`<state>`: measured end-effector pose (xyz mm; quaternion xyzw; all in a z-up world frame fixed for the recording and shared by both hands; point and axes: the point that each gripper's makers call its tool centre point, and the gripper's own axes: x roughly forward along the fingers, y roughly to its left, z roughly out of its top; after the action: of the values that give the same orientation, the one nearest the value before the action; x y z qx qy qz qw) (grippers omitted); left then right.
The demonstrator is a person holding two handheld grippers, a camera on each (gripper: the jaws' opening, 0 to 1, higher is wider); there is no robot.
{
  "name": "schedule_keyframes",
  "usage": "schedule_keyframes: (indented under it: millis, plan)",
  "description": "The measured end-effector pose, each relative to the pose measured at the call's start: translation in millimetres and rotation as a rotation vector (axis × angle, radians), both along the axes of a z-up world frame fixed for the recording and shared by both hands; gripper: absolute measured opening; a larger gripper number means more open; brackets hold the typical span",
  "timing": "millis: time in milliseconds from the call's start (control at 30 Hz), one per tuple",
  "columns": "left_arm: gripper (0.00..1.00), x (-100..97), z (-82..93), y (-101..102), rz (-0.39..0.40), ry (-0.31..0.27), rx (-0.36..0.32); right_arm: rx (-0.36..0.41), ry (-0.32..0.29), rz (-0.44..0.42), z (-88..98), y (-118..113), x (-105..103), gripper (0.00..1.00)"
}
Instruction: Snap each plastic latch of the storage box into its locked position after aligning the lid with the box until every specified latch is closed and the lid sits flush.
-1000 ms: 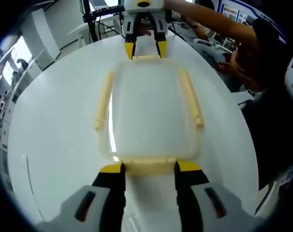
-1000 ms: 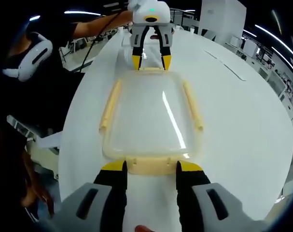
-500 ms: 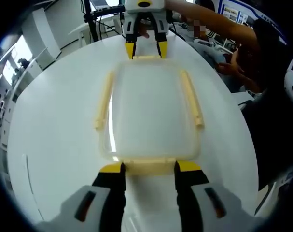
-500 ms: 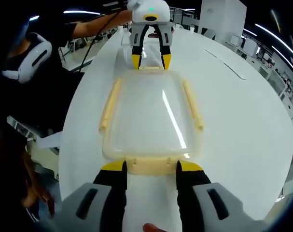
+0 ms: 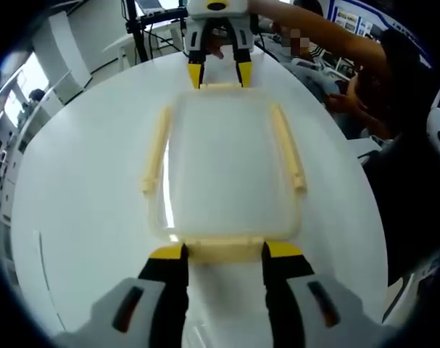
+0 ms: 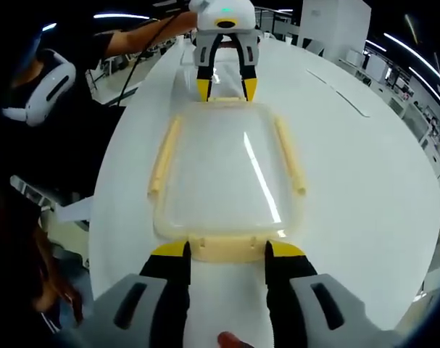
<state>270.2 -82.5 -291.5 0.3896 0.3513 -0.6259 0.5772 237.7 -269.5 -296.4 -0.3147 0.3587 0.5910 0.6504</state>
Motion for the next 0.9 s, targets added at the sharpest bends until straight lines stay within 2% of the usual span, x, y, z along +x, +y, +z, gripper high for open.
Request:
schedule_keyframes:
  millis: [467,900]
  plan:
    - [0.38,-1.4,0.7,-0.7,-0.01,-0.004,-0.004,-0.029,-0.007,0.017,-0.8,-0.3,2.3,0.39]
    - [0.37,-2.9,-0.3,-2.0,-0.022,-0.003,-0.016,0.013,-0.008,0.008,3.1,-1.1,3.5,0.36]
